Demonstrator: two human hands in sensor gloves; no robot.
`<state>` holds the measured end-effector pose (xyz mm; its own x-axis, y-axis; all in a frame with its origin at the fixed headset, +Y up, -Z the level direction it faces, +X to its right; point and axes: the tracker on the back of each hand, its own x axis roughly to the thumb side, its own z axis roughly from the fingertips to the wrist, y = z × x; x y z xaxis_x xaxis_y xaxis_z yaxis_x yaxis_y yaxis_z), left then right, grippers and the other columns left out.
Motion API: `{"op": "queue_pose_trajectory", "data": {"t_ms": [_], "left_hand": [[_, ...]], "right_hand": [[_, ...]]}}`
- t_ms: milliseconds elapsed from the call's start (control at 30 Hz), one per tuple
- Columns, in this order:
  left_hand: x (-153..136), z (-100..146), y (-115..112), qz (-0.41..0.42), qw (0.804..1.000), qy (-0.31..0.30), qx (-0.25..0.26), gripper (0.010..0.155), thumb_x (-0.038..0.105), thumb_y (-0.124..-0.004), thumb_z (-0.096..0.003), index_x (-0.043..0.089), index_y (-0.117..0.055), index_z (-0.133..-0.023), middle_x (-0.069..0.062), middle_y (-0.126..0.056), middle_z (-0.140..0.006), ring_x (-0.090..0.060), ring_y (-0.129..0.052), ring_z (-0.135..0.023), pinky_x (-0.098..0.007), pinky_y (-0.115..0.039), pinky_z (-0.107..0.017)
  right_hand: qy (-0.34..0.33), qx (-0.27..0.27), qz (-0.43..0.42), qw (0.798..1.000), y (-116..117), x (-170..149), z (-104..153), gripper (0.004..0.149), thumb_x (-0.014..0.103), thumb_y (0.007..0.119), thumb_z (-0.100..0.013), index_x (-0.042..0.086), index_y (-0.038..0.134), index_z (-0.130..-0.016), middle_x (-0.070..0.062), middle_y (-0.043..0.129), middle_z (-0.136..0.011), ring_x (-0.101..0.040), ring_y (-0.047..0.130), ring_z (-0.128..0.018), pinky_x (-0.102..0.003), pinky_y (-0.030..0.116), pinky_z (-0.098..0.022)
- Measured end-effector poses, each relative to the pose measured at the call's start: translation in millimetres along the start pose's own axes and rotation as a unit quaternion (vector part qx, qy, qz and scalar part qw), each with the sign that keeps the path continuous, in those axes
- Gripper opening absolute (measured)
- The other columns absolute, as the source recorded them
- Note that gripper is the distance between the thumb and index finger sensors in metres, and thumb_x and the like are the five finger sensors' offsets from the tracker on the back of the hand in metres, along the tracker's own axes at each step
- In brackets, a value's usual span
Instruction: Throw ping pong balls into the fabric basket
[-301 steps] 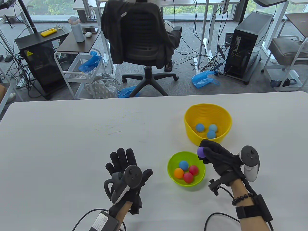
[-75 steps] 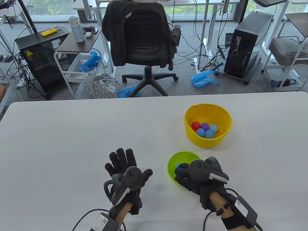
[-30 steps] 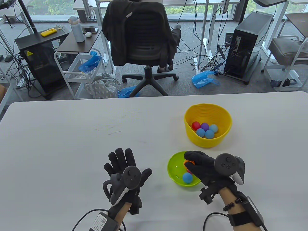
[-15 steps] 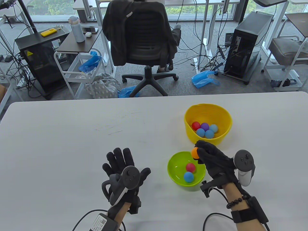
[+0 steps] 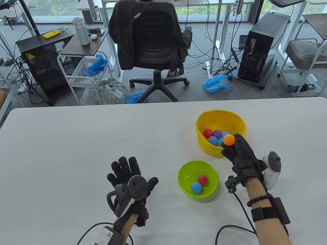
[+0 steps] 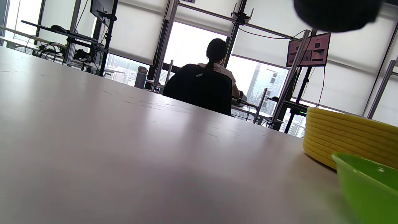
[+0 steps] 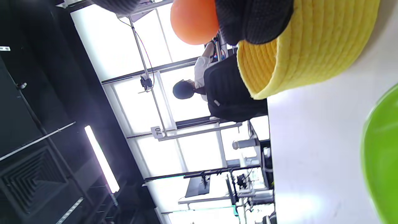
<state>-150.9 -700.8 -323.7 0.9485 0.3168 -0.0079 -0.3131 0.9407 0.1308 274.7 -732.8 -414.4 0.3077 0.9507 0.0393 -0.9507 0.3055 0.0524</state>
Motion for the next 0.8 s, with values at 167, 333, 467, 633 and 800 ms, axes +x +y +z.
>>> {"op": "queue_pose_trajectory", "data": {"t_ms": [167,333,467,633,800], "left_hand": [[0,0,0,0.001,1.000,0.003,-0.003,0.105,0.063,-0.074,-0.0425,0.009,-0.020,-0.115,-0.025,-0.005,-0.120,-0.056,-0.004,-0.106,-0.078,-0.012,-0.070],[-1,0,1,0.012,1.000,0.005,-0.005,0.106,0.063,-0.074,-0.0425,0.009,-0.020,-0.115,-0.025,-0.005,-0.120,-0.056,-0.003,-0.106,-0.078,-0.011,-0.070],[-1,0,1,0.015,1.000,0.003,-0.005,0.106,0.063,-0.074,-0.0423,0.009,-0.020,-0.115,-0.025,-0.005,-0.120,-0.056,-0.004,-0.106,-0.078,-0.011,-0.070],[1,1,0,0.017,1.000,-0.004,-0.008,0.106,0.063,-0.074,-0.0423,0.009,-0.020,-0.115,-0.025,-0.006,-0.120,-0.056,-0.004,-0.106,-0.078,-0.012,-0.070],[3,1,-2,0.019,1.000,-0.010,-0.013,0.105,0.063,-0.075,-0.0422,0.009,-0.020,-0.115,-0.025,-0.006,-0.120,-0.056,-0.004,-0.106,-0.078,-0.012,-0.070]], "right_hand": [[-0.012,0.003,-0.004,1.000,-6,3,-1,0.081,0.046,0.051,-0.066,-0.003,0.003,-0.109,-0.042,0.017,-0.108,-0.051,0.050,-0.103,-0.055,0.057,-0.076],[-0.023,-0.001,-0.013,1.000,-6,6,3,0.077,0.045,0.051,-0.066,0.000,0.009,-0.112,-0.039,0.018,-0.110,-0.050,0.050,-0.103,-0.056,0.056,-0.076],[-0.055,-0.027,0.045,0.997,-2,17,12,0.072,0.044,0.054,-0.065,0.004,0.020,-0.114,-0.035,0.027,-0.112,-0.049,0.057,-0.101,-0.056,0.059,-0.074],[-0.110,-0.051,0.148,0.982,10,35,29,0.063,0.043,0.057,-0.064,0.008,0.039,-0.113,-0.030,0.042,-0.113,-0.049,0.068,-0.095,-0.059,0.066,-0.070],[-0.176,-0.056,0.295,0.937,34,49,44,0.054,0.044,0.064,-0.062,0.012,0.065,-0.105,-0.024,0.065,-0.107,-0.045,0.085,-0.083,-0.056,0.076,-0.061]]}}
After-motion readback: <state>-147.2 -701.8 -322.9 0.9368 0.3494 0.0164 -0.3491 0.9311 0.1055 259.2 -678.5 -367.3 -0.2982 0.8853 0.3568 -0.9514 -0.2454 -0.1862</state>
